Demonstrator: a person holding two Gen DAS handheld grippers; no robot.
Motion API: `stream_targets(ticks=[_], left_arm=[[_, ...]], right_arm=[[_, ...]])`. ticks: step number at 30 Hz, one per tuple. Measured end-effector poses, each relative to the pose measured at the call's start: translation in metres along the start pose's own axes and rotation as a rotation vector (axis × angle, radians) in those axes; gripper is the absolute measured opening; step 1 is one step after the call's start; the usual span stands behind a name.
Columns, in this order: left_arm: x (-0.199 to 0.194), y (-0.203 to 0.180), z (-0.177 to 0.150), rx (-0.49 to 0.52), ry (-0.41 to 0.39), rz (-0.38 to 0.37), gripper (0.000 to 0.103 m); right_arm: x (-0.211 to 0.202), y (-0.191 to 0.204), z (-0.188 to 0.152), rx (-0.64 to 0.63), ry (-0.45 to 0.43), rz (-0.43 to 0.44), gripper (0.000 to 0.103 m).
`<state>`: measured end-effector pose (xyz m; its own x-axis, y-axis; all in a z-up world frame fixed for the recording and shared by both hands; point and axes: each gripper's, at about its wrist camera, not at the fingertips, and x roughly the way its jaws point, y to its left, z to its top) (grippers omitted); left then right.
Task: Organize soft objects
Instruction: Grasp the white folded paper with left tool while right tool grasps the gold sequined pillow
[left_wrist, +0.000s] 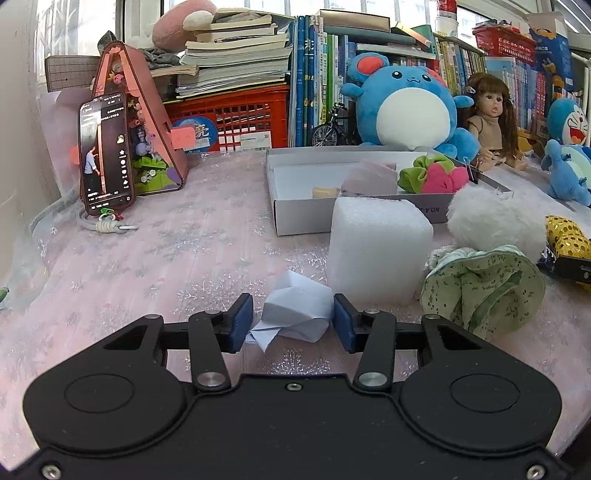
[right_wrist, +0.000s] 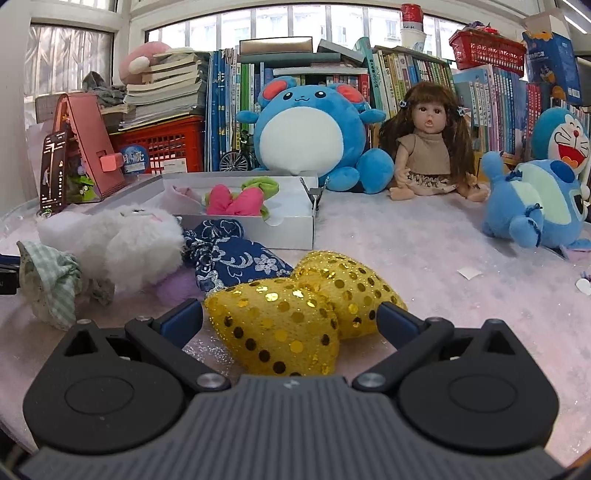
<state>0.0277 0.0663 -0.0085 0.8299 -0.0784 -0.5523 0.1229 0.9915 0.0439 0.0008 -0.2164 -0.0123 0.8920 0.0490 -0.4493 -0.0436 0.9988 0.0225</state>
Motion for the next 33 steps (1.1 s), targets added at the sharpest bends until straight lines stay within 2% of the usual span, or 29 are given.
stream_targets(ticks=[16,21,31,33], left_arm=[[0.0003,0.0053,0.0021,-0.035,-0.003,0.006,0.044],[0.0002,0.0061,0.0025,-0.047,-0.006,0.004,0.043],[-0.0012,0.0082,0.004,-0.079,-0.011,0.024,0.04],[-0.0019,0.0091,0.0048,-0.084,-0.014,0.029,0.04]], right_arm=[[0.0017,-0.0078,0.0075,0.085,0.002,0.011,0.102],[0.0016,-0.0039,0.0064,0.061,0.007,0.004,0.095],[-0.0047,0.0003,0.0062,0.039,-0.019,-0.02,0.072],[-0.0072,0.0007,0.0073,0.035,-0.032,-0.03,0.064]])
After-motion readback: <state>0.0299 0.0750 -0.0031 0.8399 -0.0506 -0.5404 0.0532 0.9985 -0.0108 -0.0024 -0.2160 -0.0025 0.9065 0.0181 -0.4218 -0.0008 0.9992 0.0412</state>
